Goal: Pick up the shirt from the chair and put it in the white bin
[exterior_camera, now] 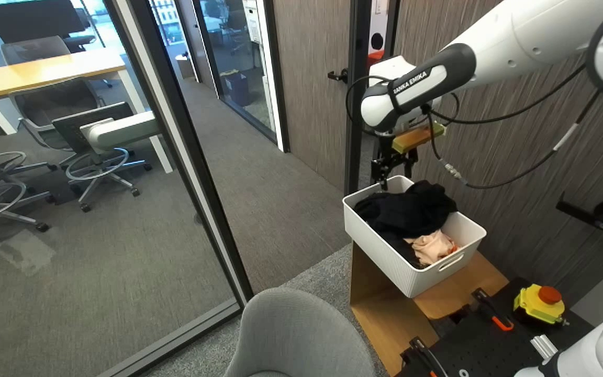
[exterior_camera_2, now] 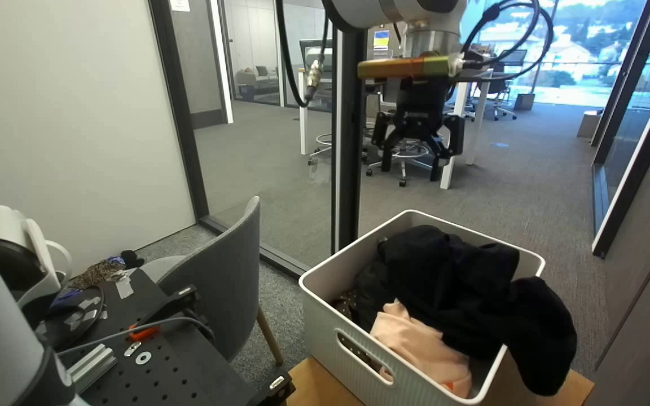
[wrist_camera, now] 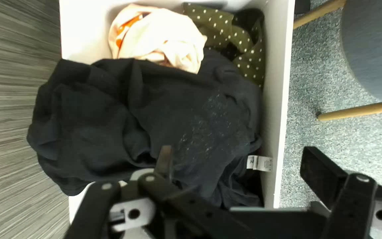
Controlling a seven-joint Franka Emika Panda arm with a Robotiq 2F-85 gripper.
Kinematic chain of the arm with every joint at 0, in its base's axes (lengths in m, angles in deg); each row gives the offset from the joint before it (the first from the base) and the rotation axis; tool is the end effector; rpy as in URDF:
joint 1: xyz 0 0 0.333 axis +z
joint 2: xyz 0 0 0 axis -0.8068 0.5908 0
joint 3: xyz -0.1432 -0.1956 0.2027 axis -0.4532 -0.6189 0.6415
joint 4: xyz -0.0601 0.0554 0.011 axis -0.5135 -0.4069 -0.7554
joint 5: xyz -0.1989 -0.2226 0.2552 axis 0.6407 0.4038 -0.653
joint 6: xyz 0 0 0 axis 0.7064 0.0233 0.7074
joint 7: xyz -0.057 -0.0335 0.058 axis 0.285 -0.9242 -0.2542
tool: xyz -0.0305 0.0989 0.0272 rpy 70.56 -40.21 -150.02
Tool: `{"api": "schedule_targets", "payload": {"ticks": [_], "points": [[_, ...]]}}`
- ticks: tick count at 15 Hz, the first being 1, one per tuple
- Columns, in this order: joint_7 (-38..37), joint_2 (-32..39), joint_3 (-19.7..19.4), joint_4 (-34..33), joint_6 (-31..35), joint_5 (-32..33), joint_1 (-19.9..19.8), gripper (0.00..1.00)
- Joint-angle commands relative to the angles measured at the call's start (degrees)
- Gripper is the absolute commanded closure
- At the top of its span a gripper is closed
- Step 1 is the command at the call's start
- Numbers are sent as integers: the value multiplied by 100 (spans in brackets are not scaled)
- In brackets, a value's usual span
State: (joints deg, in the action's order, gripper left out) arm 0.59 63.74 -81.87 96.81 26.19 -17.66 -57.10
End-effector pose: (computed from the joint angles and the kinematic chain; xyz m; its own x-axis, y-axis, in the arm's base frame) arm 0.5722 -0.0593 0.3336 0.9765 -0.0066 -0.2156 0.0160 -0.9946 0.1029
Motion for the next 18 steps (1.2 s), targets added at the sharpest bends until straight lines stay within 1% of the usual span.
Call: {"api": "schedule_targets", "payload": {"ticks": [1,6,10,13,15,18], "points": [[78,-1372,106,981,-307,-156,129,0],[-21,-3018,189,1973,-583,-188,267,0],[121,-4147,163,2495,-877,-157,311,0],[364,-4700,77,2754,-878,-172,346,0],[548,-4900,1,2859,-864,-192,363,0],[853,-4975,-162,2899,-847,-226,362,0]]}}
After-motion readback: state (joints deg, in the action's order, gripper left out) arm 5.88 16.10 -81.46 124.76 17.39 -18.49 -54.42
